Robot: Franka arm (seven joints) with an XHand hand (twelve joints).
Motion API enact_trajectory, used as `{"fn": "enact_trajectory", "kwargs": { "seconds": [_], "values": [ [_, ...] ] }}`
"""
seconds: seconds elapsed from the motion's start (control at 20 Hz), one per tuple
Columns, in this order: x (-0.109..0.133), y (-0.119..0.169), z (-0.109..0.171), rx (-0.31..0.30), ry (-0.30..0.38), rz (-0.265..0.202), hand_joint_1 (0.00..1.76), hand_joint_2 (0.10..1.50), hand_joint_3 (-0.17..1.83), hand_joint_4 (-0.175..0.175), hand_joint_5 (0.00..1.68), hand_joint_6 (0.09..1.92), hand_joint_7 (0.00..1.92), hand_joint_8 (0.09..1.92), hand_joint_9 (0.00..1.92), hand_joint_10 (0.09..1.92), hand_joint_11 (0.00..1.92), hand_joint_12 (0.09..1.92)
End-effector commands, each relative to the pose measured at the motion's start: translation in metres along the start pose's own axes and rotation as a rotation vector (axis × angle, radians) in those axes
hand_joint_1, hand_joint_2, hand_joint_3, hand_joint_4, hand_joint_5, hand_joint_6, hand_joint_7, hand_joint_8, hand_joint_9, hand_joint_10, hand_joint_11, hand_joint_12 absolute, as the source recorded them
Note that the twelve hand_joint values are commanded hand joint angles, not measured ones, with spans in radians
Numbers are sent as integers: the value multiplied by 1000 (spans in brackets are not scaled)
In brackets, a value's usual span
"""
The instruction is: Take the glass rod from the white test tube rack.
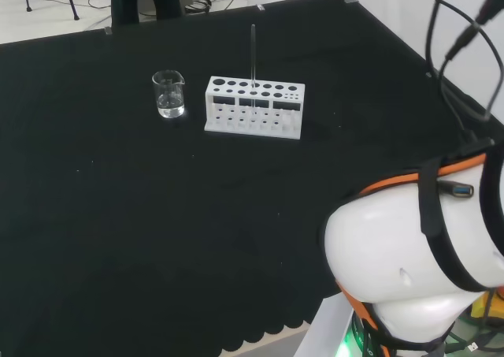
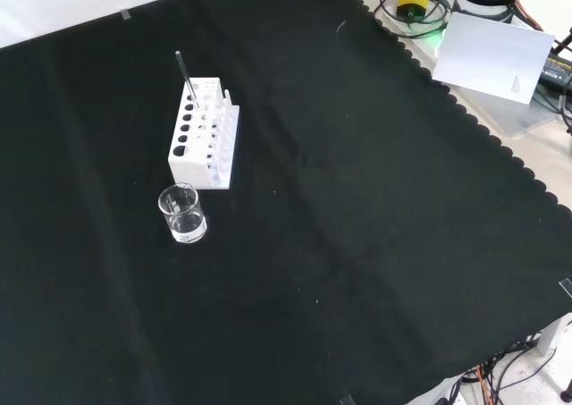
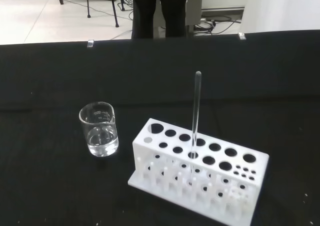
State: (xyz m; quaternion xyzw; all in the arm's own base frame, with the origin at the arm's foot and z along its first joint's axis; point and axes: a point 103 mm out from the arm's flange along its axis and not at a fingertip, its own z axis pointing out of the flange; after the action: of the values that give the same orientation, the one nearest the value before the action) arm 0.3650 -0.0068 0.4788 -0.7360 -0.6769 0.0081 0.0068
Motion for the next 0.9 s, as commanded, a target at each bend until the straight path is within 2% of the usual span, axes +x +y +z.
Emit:
{"fn": "enact_trajectory", "kwargs": {
  "seconds": [0.05, 0.25, 0.4, 0.65, 0.9],
  "values": [
    [1, 63, -2, -50, 21, -39, 692, 815, 580, -136, 81, 87, 0, 798, 168, 911, 150, 1453],
    [2, 87, 6, -49, 29, -62, 696, 812, 586, -137, 92, 87, 7, 861, 214, 915, 160, 1451],
    [2, 104, 12, -51, 26, -78, 699, 810, 590, -140, 111, 87, 69, 907, 319, 925, 182, 1453],
    [1, 128, 20, -56, 28, -105, 713, 805, 598, -160, 194, 87, 244, 957, 537, 922, 349, 1422],
    [1, 151, 20, -30, -8, -116, 729, 806, 597, -175, 308, 87, 339, 979, 612, 930, 460, 1399]
  ]
}}
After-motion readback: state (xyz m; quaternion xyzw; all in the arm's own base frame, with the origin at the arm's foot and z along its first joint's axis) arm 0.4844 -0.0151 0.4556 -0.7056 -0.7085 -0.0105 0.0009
